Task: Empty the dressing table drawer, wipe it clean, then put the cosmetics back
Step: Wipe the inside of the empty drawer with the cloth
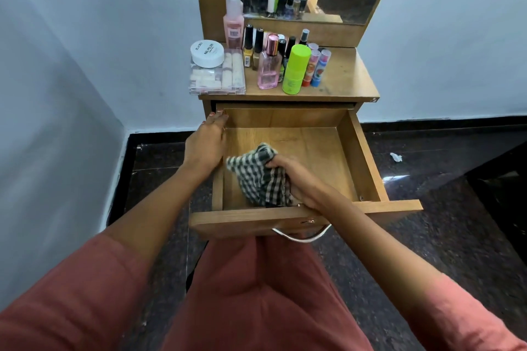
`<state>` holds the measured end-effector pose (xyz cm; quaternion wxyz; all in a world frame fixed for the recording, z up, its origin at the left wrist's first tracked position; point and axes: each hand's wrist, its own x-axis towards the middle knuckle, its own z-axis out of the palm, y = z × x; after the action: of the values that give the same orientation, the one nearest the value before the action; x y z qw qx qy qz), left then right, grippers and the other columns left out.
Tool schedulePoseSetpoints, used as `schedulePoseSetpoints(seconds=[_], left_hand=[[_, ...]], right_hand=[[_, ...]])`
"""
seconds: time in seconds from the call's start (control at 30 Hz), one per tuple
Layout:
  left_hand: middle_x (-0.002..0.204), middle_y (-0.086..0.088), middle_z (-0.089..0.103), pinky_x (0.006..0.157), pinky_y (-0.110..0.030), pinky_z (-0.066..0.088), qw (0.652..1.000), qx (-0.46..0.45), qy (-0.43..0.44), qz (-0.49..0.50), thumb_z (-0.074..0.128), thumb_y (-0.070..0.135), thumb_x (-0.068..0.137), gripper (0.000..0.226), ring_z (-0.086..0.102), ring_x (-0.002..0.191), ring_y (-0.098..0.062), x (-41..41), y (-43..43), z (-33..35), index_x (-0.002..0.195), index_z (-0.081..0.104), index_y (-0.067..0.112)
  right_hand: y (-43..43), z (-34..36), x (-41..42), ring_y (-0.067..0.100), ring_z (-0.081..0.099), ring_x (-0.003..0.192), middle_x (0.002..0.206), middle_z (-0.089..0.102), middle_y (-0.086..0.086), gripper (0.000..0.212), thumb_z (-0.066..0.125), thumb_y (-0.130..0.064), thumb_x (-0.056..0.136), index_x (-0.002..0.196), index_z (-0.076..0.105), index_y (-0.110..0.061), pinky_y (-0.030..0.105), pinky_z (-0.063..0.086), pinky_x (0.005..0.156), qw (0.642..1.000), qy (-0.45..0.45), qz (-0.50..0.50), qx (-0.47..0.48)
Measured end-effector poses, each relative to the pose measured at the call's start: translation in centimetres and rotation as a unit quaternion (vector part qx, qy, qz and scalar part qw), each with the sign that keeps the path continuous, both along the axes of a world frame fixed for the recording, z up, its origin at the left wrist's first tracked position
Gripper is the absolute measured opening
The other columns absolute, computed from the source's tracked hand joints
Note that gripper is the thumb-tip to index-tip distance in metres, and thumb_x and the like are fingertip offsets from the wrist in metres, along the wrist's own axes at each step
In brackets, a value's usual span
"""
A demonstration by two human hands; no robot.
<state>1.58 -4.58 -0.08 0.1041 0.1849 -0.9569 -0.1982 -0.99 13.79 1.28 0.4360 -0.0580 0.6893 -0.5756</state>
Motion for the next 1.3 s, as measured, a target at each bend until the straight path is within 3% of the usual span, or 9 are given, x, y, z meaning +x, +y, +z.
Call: schedulePoseSetpoints(seconds=[0.1,0.2,0.37,0.47,0.77,0.87,1.07,1.17,1.3], left_hand=[[0.121,-0.01,0.062,0.067,-0.032,0.051,0.988,0.1,0.109,0.046,0.04,0.009,0.095,0.035,0.065,0.085,-0.026,0.6,2.2,1.9,0.127,0.052,0.014],[0.108,-0.001,0.062,0.052,-0.011,0.044,0.96,0.229,0.145,0.066,0.042,0.009,0.095,0.032,0.051,0.062,-0.003,1.1,4.4,2.9,0.124,0.053,0.012],[0.114,0.002,0.058,0.095,-0.028,0.045,0.835,0.54,0.06,0.087,0.041,0.035,0.096,0.028,0.056,0.108,-0.015,2.4,7.9,2.9,0.115,0.055,0.021],[0.115,0.005,0.058,0.102,-0.032,0.039,0.776,0.63,0.017,0.004,0.04,0.05,0.091,0.039,0.052,0.114,-0.013,3.0,9.0,2.8,0.121,0.052,0.028],[0.103,-0.001,0.067,0.088,-0.029,0.049,0.775,0.627,0.067,0.051,0.037,0.039,0.097,0.03,0.063,0.099,-0.014,3.4,8.2,2.1,0.11,0.059,0.022],[0.089,0.006,0.07,0.063,-0.014,0.051,0.797,0.6,0.06,0.04,0.035,0.04,0.097,0.032,0.068,0.077,-0.002,3.6,7.7,1.9,0.101,0.063,0.025],[0.076,0.015,0.068,0.052,-0.006,0.048,0.814,0.57,0.103,0.026,0.043,0.039,0.095,0.023,0.066,0.065,0.008,3.5,7.5,2.8,0.083,0.061,0.032],[0.075,0.01,0.068,0.048,-0.009,0.048,0.795,0.589,0.131,0.058,0.05,0.034,0.092,0.017,0.066,0.059,0.004,3.1,7.2,3.2,0.084,0.062,0.027],[0.081,0.003,0.07,0.049,-0.013,0.05,0.776,0.613,0.134,0.058,0.059,0.026,0.088,0.021,0.069,0.063,-0.001,2.4,6.6,4.0,0.101,0.065,0.011]], right_hand=[[0.3,0.1,-0.6,0.027,0.056,0.105,0.108,0.061,0.011,0.026,0.047,-0.016,0.088,0.113,0.049,-0.008,0.044,0.045,0.099,0.998,0.012,-0.063,-0.014],[0.1,0.6,-0.8,0.02,0.058,0.093,0.095,0.062,0.004,0.021,0.046,-0.011,0.089,0.109,0.051,-0.012,0.035,0.049,0.085,0.992,0.045,-0.113,-0.043],[-0.5,0.8,-0.4,0.013,0.058,0.087,0.094,0.062,0.0,0.025,0.053,-0.008,0.088,0.112,0.049,-0.014,0.029,0.047,0.082,0.979,0.083,-0.173,-0.076],[-0.9,0.6,0.4,0.013,0.059,0.097,0.107,0.062,0.003,0.039,0.056,-0.01,0.087,0.124,0.045,-0.014,0.022,0.048,0.079,0.978,0.115,-0.153,-0.086],[0.0,1.1,0.6,0.016,0.058,0.104,0.122,0.059,0.012,0.039,0.06,0.0,0.084,0.122,0.05,-0.004,0.027,0.051,0.087,0.973,0.165,-0.127,-0.102],[0.4,1.4,0.3,0.016,0.059,0.091,0.108,0.064,0.015,0.028,0.065,-0.001,0.08,0.106,0.058,-0.007,0.024,0.052,0.077,0.96,0.227,-0.153,-0.061],[1.0,2.0,-0.3,0.006,0.051,0.076,0.081,0.053,-0.007,0.037,0.076,-0.006,0.07,0.1,0.058,-0.017,0.017,0.05,0.069,0.939,0.272,-0.198,-0.064],[1.2,1.9,-0.7,0.003,0.051,0.084,0.099,0.052,-0.007,0.055,0.077,-0.011,0.069,0.116,0.05,-0.018,0.008,0.048,0.064,0.957,0.224,-0.171,-0.074],[1.6,1.4,-1.4,0.011,0.047,0.119,0.131,0.049,0.0,0.071,0.073,-0.021,0.075,0.136,0.037,-0.013,0.02,0.043,0.096,0.981,0.173,-0.08,-0.039]])
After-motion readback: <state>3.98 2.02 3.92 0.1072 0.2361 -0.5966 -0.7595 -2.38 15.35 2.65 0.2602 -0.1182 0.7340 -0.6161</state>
